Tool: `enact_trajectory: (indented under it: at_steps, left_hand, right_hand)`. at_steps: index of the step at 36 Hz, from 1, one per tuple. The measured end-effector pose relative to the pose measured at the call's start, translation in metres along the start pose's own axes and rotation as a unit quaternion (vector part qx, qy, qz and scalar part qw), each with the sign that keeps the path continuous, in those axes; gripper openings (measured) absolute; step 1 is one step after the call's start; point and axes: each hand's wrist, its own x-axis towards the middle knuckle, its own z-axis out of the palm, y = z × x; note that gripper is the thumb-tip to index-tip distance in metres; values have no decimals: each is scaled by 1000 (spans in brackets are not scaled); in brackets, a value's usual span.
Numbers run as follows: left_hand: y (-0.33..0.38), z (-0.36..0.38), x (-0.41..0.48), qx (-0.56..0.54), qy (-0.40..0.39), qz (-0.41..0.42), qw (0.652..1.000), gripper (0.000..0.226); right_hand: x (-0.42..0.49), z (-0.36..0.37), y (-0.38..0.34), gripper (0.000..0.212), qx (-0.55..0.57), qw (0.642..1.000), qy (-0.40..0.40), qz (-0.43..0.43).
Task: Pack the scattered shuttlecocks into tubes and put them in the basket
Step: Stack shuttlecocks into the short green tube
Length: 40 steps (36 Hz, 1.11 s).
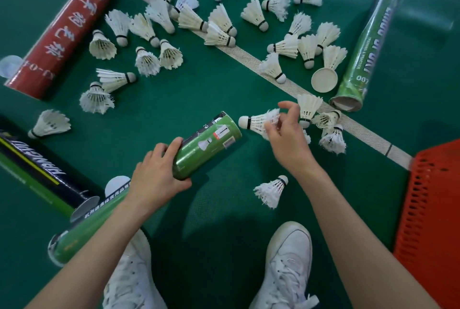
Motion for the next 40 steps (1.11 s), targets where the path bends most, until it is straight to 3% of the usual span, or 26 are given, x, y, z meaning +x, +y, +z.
enact_trajectory:
  at_steps: [6, 10, 12, 14, 18, 20, 23, 26, 29, 36, 38, 40]
  left_hand:
    - [-9, -7, -5, -31, 18, 50, 998, 90]
    - [-14, -10, -8, -64, 33, 56, 996, 89]
    - [-15, -11, -9, -69, 32, 54, 996, 89]
    - [-16, -12, -10, -61, 28, 56, 996, 89]
    - [-14, -7, -11, -49, 20, 47, 998, 89]
    - [-9, -4, -10, -41, 3, 44, 998, 88]
    - [0, 2, -5, -21, -18, 42, 999, 86]
    - [3, 6, -3, 12, -31, 40, 999, 87]
    - [1, 11, -6, 49, -42, 48, 997, 87]
    - [5, 23, -17, 72, -81, 50, 993, 88]
    - [6, 25, -19, 63, -83, 47, 993, 88]
    - [6, 25, -19, 61, -82, 45, 994, 88]
  right_hand:
    - [9, 9, -15, 32, -15, 991, -99, -84]
    - [2, 28, -31, 37, 105, 986, -117, -49]
    - [-2, 37, -35, 54, 138, 980, -140, -36]
    - [-5, 42, -36, 69, 152, 973, -169, -29]
    - [-2, 43, -30, 69, 155, 967, -204, -11]
    - [0, 41, -21, 64, 149, 969, -198, 6]
    - [-4, 36, -4, 49, 133, 983, -122, 35]
    - [-17, 24, 17, 29, 58, 994, -68, 60]
    - [-32, 4, 43, 30, -97, 977, -187, 46]
    - [-57, -14, 74, 93, -286, 887, -363, -17]
    - [-60, -10, 78, 100, -375, 854, -358, -49]
    - [-59, -6, 81, 98, -413, 848, -323, -76]
